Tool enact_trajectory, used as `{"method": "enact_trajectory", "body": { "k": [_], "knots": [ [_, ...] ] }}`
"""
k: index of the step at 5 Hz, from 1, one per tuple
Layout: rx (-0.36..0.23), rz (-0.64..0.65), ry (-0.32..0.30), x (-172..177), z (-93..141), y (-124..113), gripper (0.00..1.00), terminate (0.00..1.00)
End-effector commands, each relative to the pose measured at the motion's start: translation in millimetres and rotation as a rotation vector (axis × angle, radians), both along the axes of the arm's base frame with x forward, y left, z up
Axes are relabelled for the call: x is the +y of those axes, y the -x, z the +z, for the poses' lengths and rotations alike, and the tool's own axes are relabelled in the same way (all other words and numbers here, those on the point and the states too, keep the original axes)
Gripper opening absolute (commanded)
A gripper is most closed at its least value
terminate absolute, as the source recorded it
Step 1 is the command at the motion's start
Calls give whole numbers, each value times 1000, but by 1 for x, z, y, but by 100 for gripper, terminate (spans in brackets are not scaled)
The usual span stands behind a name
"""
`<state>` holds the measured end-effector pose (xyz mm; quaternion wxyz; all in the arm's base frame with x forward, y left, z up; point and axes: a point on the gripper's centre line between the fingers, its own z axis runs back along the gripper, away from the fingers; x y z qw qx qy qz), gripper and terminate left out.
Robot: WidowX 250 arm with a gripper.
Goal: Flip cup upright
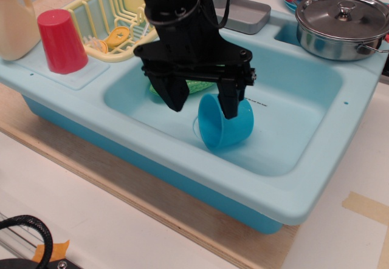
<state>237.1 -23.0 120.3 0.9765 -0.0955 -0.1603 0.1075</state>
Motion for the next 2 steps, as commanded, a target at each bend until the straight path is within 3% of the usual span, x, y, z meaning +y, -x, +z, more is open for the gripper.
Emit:
{"method": "enact_trajectory", "body": {
  "k": [1,2],
  "knots": [
    [-142,84,75,0,4,-13,100,0],
    [-191,97,105,-3,-2,-21,100,0]
  ]
}}
